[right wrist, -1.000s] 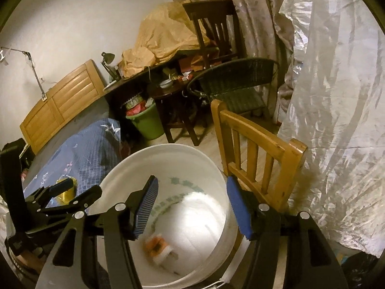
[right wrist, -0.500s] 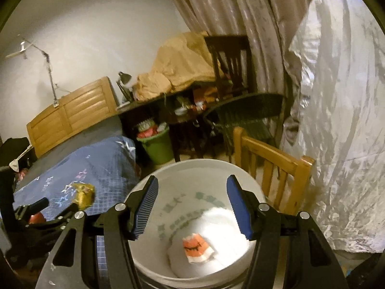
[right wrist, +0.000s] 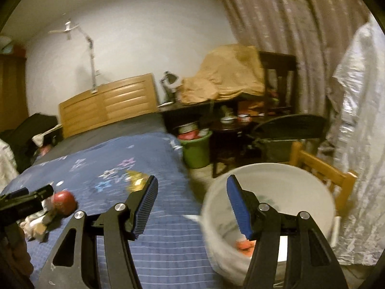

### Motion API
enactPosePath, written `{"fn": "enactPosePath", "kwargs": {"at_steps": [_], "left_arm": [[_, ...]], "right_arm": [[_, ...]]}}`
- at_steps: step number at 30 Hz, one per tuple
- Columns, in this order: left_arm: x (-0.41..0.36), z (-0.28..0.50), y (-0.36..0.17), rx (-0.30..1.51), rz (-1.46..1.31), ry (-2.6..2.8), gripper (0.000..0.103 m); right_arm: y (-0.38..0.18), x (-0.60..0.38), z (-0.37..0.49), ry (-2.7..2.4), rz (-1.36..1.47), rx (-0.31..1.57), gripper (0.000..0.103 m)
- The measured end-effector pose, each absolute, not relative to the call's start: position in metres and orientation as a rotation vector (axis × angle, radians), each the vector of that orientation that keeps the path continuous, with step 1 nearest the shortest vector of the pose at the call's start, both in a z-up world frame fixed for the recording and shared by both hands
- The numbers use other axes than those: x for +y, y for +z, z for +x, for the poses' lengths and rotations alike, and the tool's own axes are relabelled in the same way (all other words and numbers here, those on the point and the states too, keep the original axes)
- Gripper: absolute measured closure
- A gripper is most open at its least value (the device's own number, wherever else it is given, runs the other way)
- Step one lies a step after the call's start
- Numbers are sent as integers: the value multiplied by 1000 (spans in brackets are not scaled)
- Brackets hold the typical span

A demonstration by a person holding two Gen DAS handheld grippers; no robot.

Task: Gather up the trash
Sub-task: 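Move both open tools back over the trash pile on the bed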

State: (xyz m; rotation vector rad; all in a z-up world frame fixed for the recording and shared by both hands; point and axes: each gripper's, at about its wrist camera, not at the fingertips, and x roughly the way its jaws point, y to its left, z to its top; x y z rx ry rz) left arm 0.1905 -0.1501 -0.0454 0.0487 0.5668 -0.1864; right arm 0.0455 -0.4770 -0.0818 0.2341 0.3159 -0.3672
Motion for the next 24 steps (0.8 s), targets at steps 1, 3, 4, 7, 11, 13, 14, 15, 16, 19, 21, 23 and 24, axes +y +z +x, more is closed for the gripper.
{"fn": "enactPosePath", "kwargs": {"at_steps": [1,3,4,7,11,13,14,15,16,19,21,23,24], "left_arm": [[-137,192,-44,571,32,-163,6],[-106,196,-43,583,-9,-108,6],[-96,197,-43,586,-24,-88,6],[-51,202,-41,599,-92,-7,6],[8,209,-42,624,-196,92,6],[41,212,-43,629,-251,132,6],[50,215,-44,633,-270,139,6],[65,219,-45,641,-301,141,6],[77,224,-48,651,-328,130,6],[104,243,-59,679,-382,103,6],[113,258,-69,701,-413,69,6],[115,277,-82,748,-430,58,6],[114,283,-88,763,-433,48,6]], "right_arm": [[-81,-464,53,-332,223,328,42],[-81,-440,66,-277,205,350,41],[-80,-429,73,-245,196,362,39],[-80,-396,93,-153,176,395,37],[-82,-342,126,-24,157,451,36],[-85,-315,143,33,145,481,35],[-86,-305,154,64,145,500,35],[-88,-291,165,106,153,526,35],[-89,-282,173,131,162,543,35],[-96,-255,206,240,229,615,33],[-104,-241,227,300,287,661,32],[-116,-229,250,337,355,717,32],[-121,-225,259,342,381,738,32]]}}
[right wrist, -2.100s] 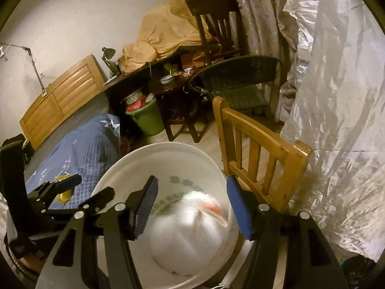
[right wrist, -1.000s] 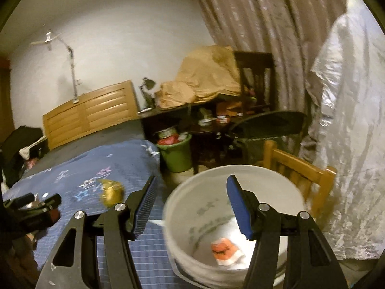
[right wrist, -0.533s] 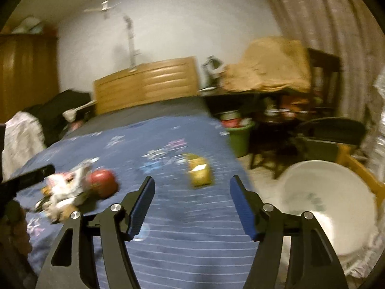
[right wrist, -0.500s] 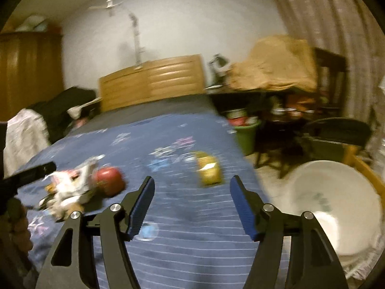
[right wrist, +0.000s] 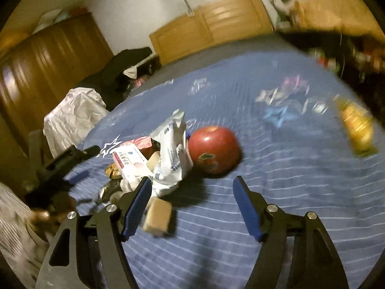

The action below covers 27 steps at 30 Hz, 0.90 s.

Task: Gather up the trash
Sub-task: 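Move both open tools back over the trash pile on the bed, then grasp the white medicine box with the left tool while the right tool grasps the silver bag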

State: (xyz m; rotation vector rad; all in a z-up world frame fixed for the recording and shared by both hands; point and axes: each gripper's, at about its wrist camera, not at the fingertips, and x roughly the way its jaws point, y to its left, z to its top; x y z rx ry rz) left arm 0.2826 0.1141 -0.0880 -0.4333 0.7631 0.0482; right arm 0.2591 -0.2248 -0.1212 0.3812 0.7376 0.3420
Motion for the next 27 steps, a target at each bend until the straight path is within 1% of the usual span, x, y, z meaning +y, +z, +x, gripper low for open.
{"fn": "enactPosePath", "kwargs": {"at_steps": [3,5,6,9,10,11,12,13,14,15,16,17,19,20,25,26,27], "left_arm": [[109,297,-98,789,-431,33,7],[105,304,-104,809,-434,27,13],[106,307,-106,809,-433,38,13],[106,311,-109,805,-423,42,27],[108,312,-109,801,-426,48,36],[109,312,-109,797,-428,51,46],[110,311,-109,791,-432,54,52],[112,311,-108,787,-435,60,59],[114,310,-108,784,-439,66,69],[118,310,-108,784,-446,73,76],[122,310,-109,783,-462,68,90],[127,309,-109,782,-478,60,96],[133,307,-109,779,-497,52,102],[135,305,-107,774,-502,49,103],[135,289,-90,712,-500,61,103],[133,288,-87,697,-488,59,101],[127,288,-83,693,-461,42,98]], "right_arm": [[-138,-219,284,365,495,800,32],[-148,-219,296,372,546,823,32],[-152,-216,299,384,567,839,32],[-166,-208,315,428,635,888,37],[-168,-206,319,432,648,890,41],[-172,-205,326,443,663,896,47],[-176,-203,331,457,675,908,52],[-183,-201,338,472,699,935,64],[-188,-202,340,482,727,942,72],[-190,-203,340,486,740,938,77],[-189,-203,338,498,745,928,78],[-188,-204,335,507,744,920,79],[-182,-206,328,517,736,895,79],[-179,-207,325,524,731,885,79],[-159,-219,298,541,704,836,79],[-154,-223,291,546,696,820,79],[-148,-228,284,548,688,801,79]]}}
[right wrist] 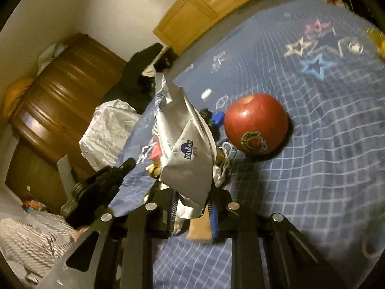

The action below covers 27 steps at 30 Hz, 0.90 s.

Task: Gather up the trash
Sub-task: 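Grasp the white medicine box with the left tool while the right tool grasps the silver bag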

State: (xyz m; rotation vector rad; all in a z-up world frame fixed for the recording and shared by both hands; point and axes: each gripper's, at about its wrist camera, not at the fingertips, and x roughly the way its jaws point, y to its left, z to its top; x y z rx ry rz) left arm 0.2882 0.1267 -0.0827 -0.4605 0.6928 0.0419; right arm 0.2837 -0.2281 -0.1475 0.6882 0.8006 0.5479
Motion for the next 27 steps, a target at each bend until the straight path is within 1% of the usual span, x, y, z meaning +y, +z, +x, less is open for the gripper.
{"fn": "enactPosePath", "kwargs": {"at_steps": [1,2,3,4,6,9,10,11,14,17,21,27], "left_arm": [[123,289,-82,696,-446,33,80],[118,291,-81,698,-431,27,50],[110,295,-81,703,-406,19,35],[102,301,-82,711,-375,14,26],[85,314,-89,736,-320,16,26],[65,332,-105,830,-278,14,26],[60,334,-107,841,-261,13,44],[53,337,-110,855,-232,4,68],[50,333,-107,827,-242,-25,77],[60,320,-95,783,-287,-47,77],[64,292,-64,708,-306,-73,77],[42,242,-38,651,-217,-43,77]], "right_arm": [[-142,-235,276,546,686,784,80],[-137,-239,268,544,687,772,80],[-132,-248,261,539,694,754,80],[-130,-254,256,534,700,745,79],[-125,-269,244,525,719,723,79],[-123,-285,230,506,736,710,79],[-124,-289,228,495,740,708,79],[-125,-294,226,486,745,708,79],[-129,-302,218,468,762,709,79],[-127,-304,212,465,764,701,79],[-120,-298,207,449,726,679,79],[-99,-284,180,358,537,637,79]]}}
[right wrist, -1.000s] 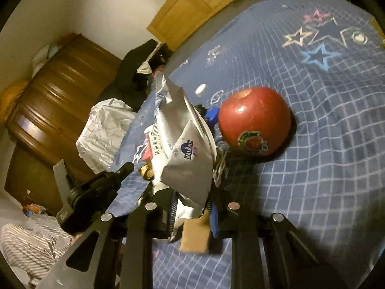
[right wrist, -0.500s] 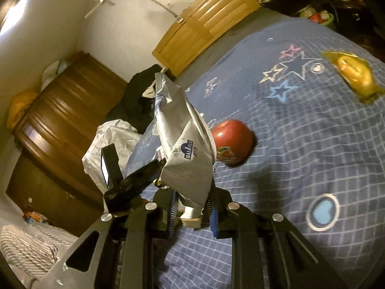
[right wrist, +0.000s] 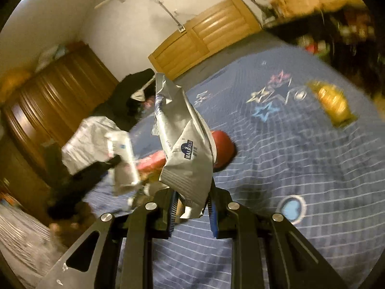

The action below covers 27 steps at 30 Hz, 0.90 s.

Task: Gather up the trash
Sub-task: 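Grasp the white medicine box with the left tool while the right tool grasps the silver bag, then carry both items to the white bucket and open both tools to drop them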

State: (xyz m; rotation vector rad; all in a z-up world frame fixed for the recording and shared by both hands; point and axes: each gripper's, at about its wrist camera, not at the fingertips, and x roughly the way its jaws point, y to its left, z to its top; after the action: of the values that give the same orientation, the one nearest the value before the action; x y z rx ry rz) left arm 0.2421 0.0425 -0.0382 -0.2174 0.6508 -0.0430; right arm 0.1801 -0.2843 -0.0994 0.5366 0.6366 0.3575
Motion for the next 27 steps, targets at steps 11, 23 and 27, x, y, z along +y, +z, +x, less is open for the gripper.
{"fn": "enactPosePath", "kwargs": {"at_steps": [11,23,27], "left_arm": [[-9,174,-36,576,18,36,77],[-28,155,-29,533,96,41,77],[-41,154,-23,517,112,26,77]], "right_arm": [[-103,-265,120,262,374,647,80],[-89,-259,91,230,315,602,80],[-80,-274,86,191,320,569,80]]}}
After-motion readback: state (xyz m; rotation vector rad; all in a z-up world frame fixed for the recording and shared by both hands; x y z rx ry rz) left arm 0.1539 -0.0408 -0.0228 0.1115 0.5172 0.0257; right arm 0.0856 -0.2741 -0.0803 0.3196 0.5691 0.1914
